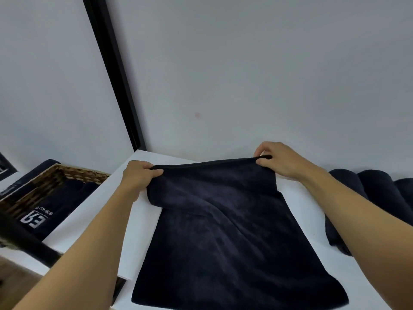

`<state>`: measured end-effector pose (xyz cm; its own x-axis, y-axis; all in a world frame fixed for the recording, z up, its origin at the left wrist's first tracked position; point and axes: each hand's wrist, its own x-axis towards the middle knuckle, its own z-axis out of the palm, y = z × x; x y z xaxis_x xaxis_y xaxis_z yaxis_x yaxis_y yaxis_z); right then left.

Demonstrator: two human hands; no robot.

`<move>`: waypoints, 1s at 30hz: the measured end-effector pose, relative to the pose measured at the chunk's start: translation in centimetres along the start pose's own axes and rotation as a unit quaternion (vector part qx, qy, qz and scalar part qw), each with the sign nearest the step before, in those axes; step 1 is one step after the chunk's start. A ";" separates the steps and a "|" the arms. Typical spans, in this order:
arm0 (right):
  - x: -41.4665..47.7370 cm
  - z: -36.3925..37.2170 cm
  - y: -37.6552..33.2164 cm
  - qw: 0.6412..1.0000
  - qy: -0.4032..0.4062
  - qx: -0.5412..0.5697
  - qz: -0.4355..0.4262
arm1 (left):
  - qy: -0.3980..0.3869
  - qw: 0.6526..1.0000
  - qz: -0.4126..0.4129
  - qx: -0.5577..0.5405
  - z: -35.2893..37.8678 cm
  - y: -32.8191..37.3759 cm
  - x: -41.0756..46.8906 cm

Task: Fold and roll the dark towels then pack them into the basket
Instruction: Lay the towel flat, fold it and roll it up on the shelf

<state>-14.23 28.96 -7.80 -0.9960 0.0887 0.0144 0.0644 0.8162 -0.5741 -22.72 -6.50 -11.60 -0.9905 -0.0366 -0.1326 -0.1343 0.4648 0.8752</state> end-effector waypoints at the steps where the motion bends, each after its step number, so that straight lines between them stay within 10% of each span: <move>1: 0.4 -0.7 -0.2 0.999 -0.008 -0.044 -0.011 | -0.004 1.000 0.007 -0.010 -0.2 0.6 -0.1; 6: 2.2 -5.8 -3.5 0.979 0.082 -0.184 -0.044 | 0.034 0.993 0.105 -0.049 -2.4 7.6 -0.2; 15: -7.4 -15.6 -11.8 0.930 0.338 0.063 -0.129 | 0.065 0.928 0.325 -0.167 -11.8 19.5 -8.5; 24: -20.1 -6.4 -6.6 0.993 0.001 -0.095 -0.075 | -0.223 0.955 0.181 0.072 -11.3 5.0 -16.0; 30: -22.9 -2.3 -4.7 0.970 -0.238 -0.057 0.002 | -0.379 0.901 0.103 0.183 -10.6 -0.2 -17.6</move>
<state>8.44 24.40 -3.54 -0.9103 -0.1582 -0.3825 0.0485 0.8770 -0.4781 -5.58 -15.32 -4.57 -0.6692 0.6348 -0.3863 0.2064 0.6581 0.7240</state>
